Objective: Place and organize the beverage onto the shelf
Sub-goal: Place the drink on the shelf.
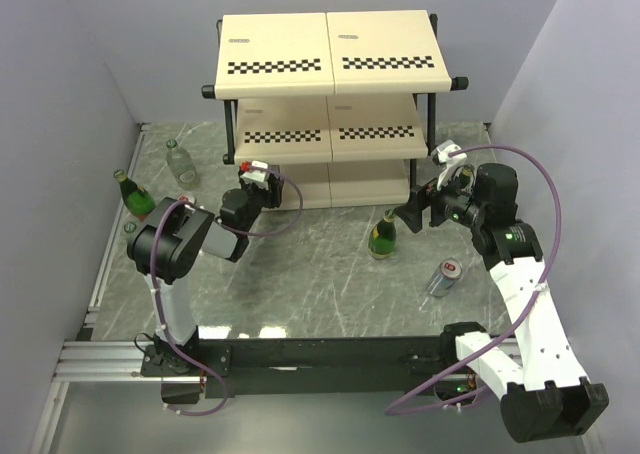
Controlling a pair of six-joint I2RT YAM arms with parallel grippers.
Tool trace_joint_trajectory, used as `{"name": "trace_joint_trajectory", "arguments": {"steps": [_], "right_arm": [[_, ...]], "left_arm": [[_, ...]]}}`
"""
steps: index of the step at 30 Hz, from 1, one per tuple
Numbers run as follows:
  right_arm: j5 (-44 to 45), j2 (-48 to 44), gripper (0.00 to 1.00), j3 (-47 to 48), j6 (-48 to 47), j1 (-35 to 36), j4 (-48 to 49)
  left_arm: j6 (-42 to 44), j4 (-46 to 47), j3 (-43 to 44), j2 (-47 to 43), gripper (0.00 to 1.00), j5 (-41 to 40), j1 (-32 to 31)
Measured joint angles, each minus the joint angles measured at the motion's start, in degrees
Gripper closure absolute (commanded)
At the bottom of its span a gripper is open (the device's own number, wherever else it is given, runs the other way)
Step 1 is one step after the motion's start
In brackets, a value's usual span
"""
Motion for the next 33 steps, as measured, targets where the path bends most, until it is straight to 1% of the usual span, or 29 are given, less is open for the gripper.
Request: {"name": "trace_joint_trajectory", "arguments": {"steps": [9, 14, 15, 17, 18, 20, 21, 23, 24, 26, 27, 29, 31, 33], "right_arm": [[-0.04, 0.28, 0.09, 0.00, 0.00, -0.11, -0.02], [-0.15, 0.28, 0.09, 0.00, 0.00, -0.11, -0.02], [-0.17, 0.28, 0.09, 0.00, 0.00, -0.11, -0.02], [-0.22, 0.28, 0.09, 0.00, 0.00, -0.11, 0.00], [-0.22, 0.28, 0.09, 0.00, -0.02, -0.11, -0.02], [-0.24, 0.28, 0.09, 0.00, -0.02, -0.11, -0.02], [-0.24, 0.28, 0.09, 0.00, -0.02, -0.11, -0.02], [-0.24, 0.28, 0.09, 0.00, -0.02, -0.11, -0.02], [-0.24, 0.28, 0.09, 0.00, -0.02, -0.11, -0.02], [-0.24, 0.28, 0.09, 0.00, -0.02, -0.11, -0.02], [-0.24, 0.28, 0.09, 0.00, -0.02, -0.11, -0.02], [-0.26, 0.28, 0.09, 0.00, -0.02, -0.11, -0.02], [-0.33, 0.28, 0.09, 0.00, -0.02, -0.11, -0.02], [-0.52, 0.28, 0.09, 0.00, -0.02, -0.11, -0.02]], "left_arm": [[0.15, 1.09, 0.02, 0.70, 1.00, 2.75, 0.83], [0.09, 1.22, -0.37, 0.70, 0.99, 3.02, 0.94], [0.02, 1.33, -0.50, 0.70, 0.96, 2.99, 0.94], [-0.17, 1.53, -0.68, 0.70, 0.93, 2.99, 0.96], [-0.24, 1.73, -0.85, 0.70, 0.86, 2.97, 0.98], [-0.46, 2.23, -1.22, 0.70, 0.77, 2.97, 1.03], [-0.46, 2.43, -1.40, 0.70, 0.70, 2.95, 1.05], [-0.48, 2.64, -1.55, 0.70, 0.65, 2.91, 1.07], [-0.48, 2.84, -1.66, 0.70, 0.61, 2.80, 1.09], [-0.50, 3.06, -1.79, 0.70, 0.56, 2.71, 1.14], [-0.50, 3.21, -1.88, 0.70, 0.52, 2.60, 1.16], [-0.50, 3.50, -2.12, 0.70, 0.49, 2.51, 1.16], [-0.50, 3.69, -2.23, 0.70, 0.43, 2.43, 1.16], [-0.48, 3.74, -2.27, 0.70, 0.35, 2.36, 1.16]]}}
